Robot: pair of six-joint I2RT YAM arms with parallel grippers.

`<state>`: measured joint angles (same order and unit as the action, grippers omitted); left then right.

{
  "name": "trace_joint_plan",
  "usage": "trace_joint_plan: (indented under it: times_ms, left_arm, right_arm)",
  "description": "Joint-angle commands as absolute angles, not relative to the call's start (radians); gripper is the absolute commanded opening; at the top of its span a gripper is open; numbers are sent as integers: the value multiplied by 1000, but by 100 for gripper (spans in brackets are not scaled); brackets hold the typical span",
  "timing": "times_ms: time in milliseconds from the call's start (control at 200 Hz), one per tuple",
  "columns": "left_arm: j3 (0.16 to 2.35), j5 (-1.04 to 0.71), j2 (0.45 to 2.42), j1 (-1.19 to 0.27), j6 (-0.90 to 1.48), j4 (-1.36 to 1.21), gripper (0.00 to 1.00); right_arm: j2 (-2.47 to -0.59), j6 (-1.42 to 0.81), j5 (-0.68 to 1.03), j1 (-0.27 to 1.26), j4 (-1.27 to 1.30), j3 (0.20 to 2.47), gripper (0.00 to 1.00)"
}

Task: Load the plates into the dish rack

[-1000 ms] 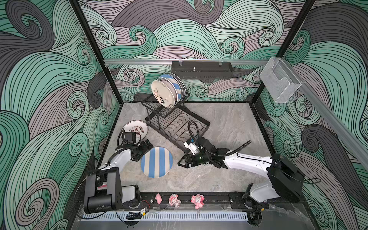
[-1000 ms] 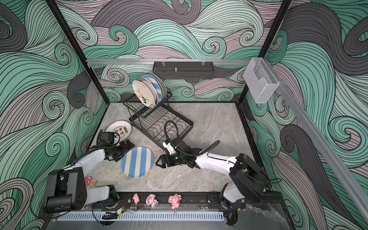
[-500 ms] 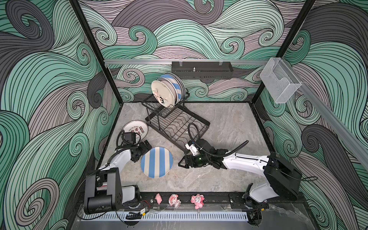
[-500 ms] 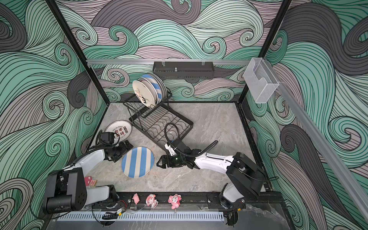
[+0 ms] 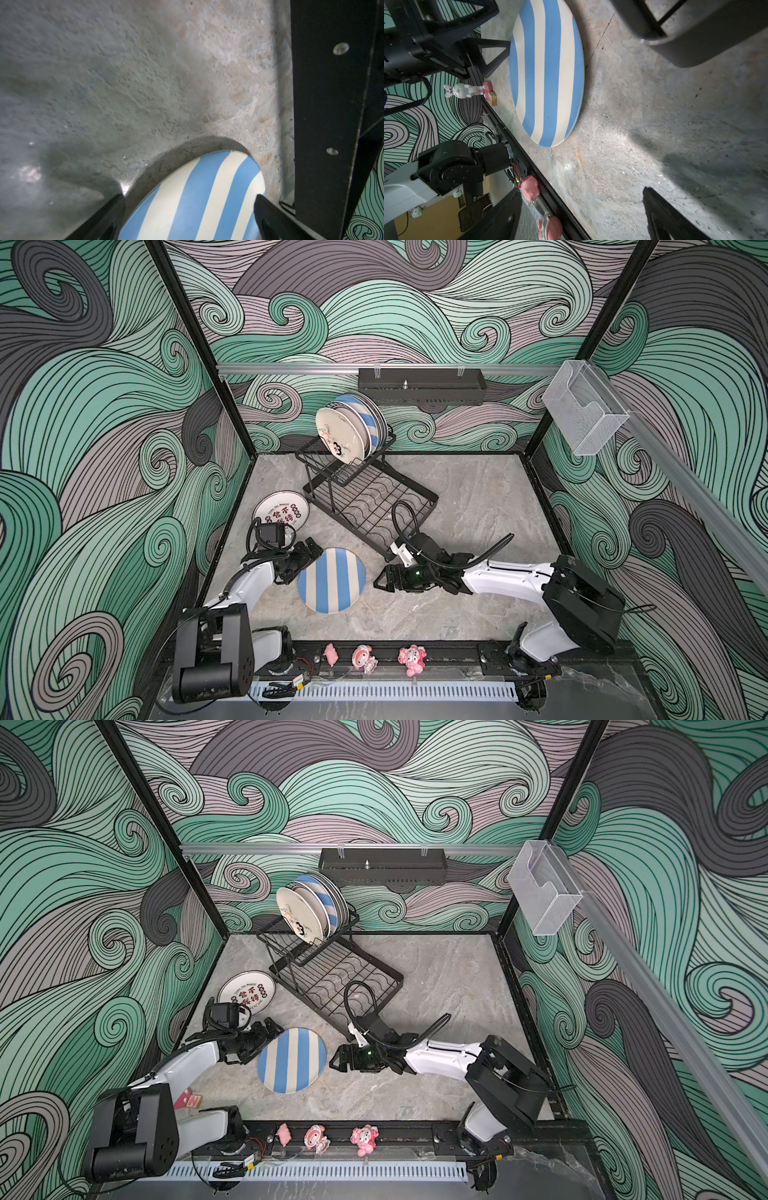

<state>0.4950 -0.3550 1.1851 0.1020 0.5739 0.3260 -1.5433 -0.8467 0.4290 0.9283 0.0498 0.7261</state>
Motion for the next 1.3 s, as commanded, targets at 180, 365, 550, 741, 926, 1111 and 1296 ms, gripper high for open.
trace_joint_plan:
  times_ms: [180,365,550,741,926,1111,1296]
  left_arm:
    - [481,-383,1153,61,606,310,99]
    - [473,-371,1164,20,606,326,99]
    - [468,-369,1162,-8,627,314,99]
    - [466,-356,1168,-74,654,290,98]
    - [458,-340,1150,-79,639,315,99]
    - [427,-359,1149,-93,646,294,99]
    - [420,-383,1153,-107,629,279,99]
  right_arm:
    - [-1585,-871,443,928,94,738,92]
    - [-1613,-924,451,913,180,708,93]
    - [-1611,-956,443,901,216,678,92]
    - [-1615,-984,444,888,243,654,92]
    - [-1652,-1005,456,886,273,660,91]
    - [-1714,-1066,483,884,370,657,86]
    - [-1737,-1087,484,880,386,652,82]
